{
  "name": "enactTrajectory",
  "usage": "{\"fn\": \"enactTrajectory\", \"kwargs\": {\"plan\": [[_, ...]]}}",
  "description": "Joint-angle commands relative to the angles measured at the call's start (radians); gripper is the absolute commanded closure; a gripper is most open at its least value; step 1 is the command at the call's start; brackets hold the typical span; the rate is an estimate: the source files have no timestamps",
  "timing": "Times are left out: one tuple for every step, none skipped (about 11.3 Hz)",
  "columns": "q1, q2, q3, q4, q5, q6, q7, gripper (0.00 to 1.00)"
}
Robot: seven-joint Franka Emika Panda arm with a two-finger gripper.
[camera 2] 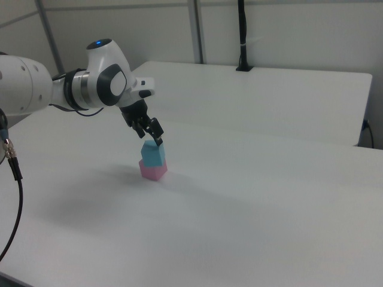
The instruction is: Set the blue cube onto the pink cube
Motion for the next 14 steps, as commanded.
{"fn": "enactTrajectory", "kwargs": {"plan": [[0.001,-0.04,-0.004,-0.025,-0.021,0.005,0.046,0.0],[-0.001,-0.048,-0.006,-0.009,-0.018,-0.001,0.048,0.0],[-0.004,-0.057,-0.006,-0.002,-0.018,-0.002,0.046,0.0],[-0.013,-0.09,-0.006,-0.004,-0.01,-0.005,0.043,0.0],[-0.024,-0.132,-0.006,-0.002,-0.006,-0.051,0.04,0.0],[-0.033,-0.176,-0.006,0.005,0.002,-0.114,0.04,0.0],[-0.037,-0.21,-0.006,0.025,0.014,-0.198,0.04,0.0],[-0.045,-0.235,-0.006,0.056,0.016,-0.296,0.031,0.0],[-0.051,-0.261,-0.007,0.073,0.017,-0.389,-0.006,0.0],[-0.053,-0.291,-0.012,0.076,0.025,-0.465,-0.059,0.0],[-0.068,-0.316,-0.013,0.076,0.054,-0.519,-0.098,0.0],[-0.08,-0.353,-0.016,0.071,0.088,-0.563,-0.154,0.0],[-0.08,-0.394,-0.032,0.064,0.115,-0.617,-0.229,0.0],[-0.079,-0.429,-0.064,0.048,0.152,-0.64,-0.298,0.0]]}}
